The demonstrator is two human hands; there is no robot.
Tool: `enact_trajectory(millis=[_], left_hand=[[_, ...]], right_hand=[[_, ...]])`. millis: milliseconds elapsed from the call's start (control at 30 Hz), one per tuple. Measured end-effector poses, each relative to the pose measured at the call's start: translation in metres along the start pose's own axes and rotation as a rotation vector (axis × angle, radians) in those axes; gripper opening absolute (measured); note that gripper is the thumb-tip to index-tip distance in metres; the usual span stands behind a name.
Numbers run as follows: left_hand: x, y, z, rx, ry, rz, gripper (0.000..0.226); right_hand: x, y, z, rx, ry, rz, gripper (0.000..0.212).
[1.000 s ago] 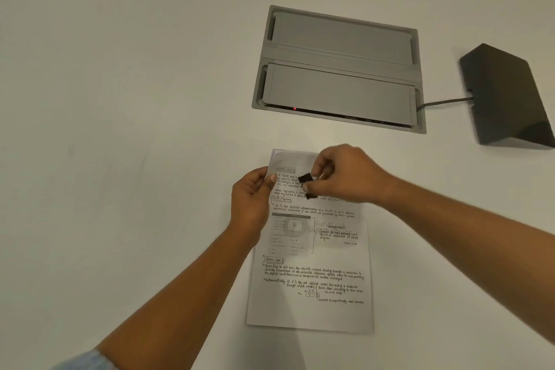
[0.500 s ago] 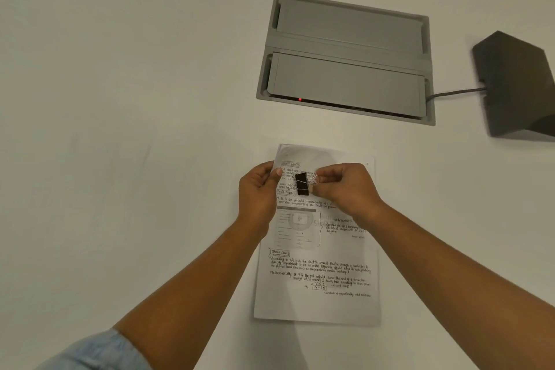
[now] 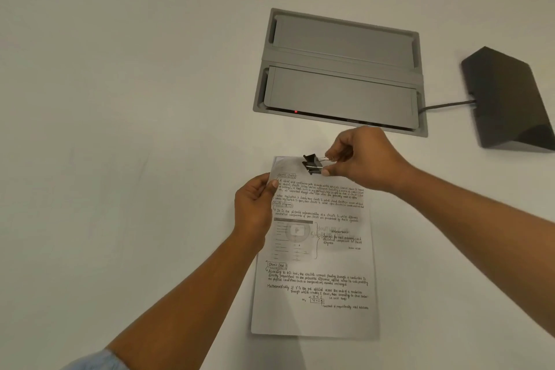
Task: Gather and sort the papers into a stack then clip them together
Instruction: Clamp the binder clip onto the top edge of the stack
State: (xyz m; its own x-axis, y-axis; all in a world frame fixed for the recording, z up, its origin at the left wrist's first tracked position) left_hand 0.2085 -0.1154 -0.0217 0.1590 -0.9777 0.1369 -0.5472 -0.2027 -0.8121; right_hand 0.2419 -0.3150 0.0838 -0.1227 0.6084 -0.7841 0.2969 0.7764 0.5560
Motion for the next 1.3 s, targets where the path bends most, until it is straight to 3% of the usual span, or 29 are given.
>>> enact_trajectory(millis=[300,667,767,867,933,1000,1133,1200,1300], left_hand=[[0.001,0.001,0.0,-0.005,-0.002,-0.009,0.016],[0.002,0.003,0.0,0.005,0.043,-0.025,0.019],[0.0,0.005,0.0,0.013,0.036,-0.01,0.018],[0.0,0.005,0.0,0.02,0.046,0.0,0.017],[-0.001,0.004,0.001,0.02,0.047,-0.015,0.018],[-0.002,0.004,0.002,0.02,0.047,-0.02,0.018],[-0.004,0.002,0.002,0.006,0.059,-0.05,0.018],[-0.005,0.0,0.002,-0.007,0.071,-0.074,0.019],[-0.008,-0.004,0.004,-0.056,0.088,-0.14,0.022]], right_hand=[[0.0,0.037,0.024,-0.302,0.104,-0.396,0.011],[0.01,0.059,0.039,-0.396,0.214,-0.544,0.013],[0.016,0.059,0.041,-0.375,0.267,-0.574,0.025],[0.019,0.053,0.044,-0.355,0.322,-0.565,0.063],[0.016,0.041,0.04,-0.267,0.331,-0.445,0.101],[0.009,0.018,0.033,-0.109,0.23,-0.17,0.117],[0.003,-0.068,-0.006,0.288,-0.213,0.444,0.078],[0.022,-0.106,-0.031,0.486,-0.22,0.683,0.068],[0.043,-0.121,-0.067,0.532,-0.119,0.798,0.041]])
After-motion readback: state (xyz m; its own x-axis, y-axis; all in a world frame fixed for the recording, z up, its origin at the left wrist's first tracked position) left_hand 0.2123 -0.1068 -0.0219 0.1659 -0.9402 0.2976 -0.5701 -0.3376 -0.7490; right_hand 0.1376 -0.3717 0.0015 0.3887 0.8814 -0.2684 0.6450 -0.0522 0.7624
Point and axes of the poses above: each hand's wrist, its own z-axis towards the middle knuckle, its own x-axis out of the palm, y = z × x, the point moved 5 cm from there along z, towards the middle knuckle, and after that the axes turned 8 degrees about -y, right-handed, at the moved point
